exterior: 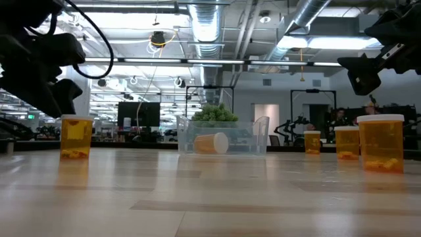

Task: Pick and place pill bottles into a basket
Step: Put the orange pill bottle into the transparent bin

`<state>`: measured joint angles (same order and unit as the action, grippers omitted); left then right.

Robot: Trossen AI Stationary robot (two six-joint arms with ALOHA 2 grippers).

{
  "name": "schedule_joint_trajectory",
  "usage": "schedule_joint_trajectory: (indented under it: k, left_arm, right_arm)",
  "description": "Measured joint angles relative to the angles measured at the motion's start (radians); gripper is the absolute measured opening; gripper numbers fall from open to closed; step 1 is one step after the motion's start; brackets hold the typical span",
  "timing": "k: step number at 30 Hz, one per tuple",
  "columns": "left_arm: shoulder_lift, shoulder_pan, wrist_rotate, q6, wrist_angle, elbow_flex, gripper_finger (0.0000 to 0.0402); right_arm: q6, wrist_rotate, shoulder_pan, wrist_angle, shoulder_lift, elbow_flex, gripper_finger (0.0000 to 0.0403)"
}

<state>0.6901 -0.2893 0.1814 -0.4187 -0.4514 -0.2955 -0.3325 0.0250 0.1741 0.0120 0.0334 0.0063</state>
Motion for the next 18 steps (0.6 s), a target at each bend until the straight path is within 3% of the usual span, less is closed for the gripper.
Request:
schedule_joint_trajectory:
  k: [8,18]
  left_arm:
    - [0.063,0.000,0.017,0.031,0.083,0.000,0.0249]
    - [0.233,0.000,0.018,0.032,0.195,0.000,0.0249]
  right_arm:
    - [0.000,0.000,0.000,0.000,0.000,0.000,0.0286]
    - [0.000,0.000,0.000,0.000,0.000,0.000,0.0286]
